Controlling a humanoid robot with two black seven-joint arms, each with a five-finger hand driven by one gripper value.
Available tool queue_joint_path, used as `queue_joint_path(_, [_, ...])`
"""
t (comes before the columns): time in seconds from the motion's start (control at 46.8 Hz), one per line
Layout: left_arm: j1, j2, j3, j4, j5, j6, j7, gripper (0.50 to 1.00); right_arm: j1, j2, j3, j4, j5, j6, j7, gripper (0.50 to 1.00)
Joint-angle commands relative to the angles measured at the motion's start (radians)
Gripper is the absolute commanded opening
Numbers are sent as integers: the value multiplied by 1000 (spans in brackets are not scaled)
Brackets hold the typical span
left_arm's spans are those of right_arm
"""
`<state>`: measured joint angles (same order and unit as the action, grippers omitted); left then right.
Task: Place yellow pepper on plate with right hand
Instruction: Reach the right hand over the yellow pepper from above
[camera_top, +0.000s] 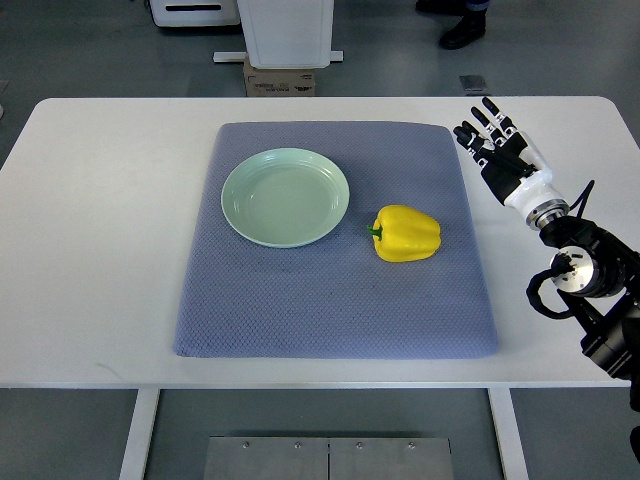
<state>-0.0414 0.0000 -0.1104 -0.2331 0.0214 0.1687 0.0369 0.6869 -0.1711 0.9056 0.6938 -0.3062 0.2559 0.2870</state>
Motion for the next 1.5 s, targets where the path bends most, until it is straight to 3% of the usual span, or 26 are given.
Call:
queue_joint_path(0.0, [0, 0, 0, 0, 0, 0, 0, 1000, 2, -19, -27, 0, -2, 0, 0, 1000])
queue_joint_path(0.449, [0, 0, 0, 0, 0, 0, 0, 1000, 94, -186, -250, 27, -83, 37, 61, 1000])
queue_joint_path(0.855, [0, 0, 0, 0, 0, 0, 0, 1000, 269, -396, -620, 199, -97, 59, 210, 1000])
queue_joint_path(1.048, [0, 0, 0, 0, 0, 0, 0, 1000, 384, -412, -783, 245, -180, 57, 251, 989])
queue_joint_path(1.475, [0, 0, 0, 0, 0, 0, 0, 1000, 589, -392, -1080, 256, -301, 46, 254, 985])
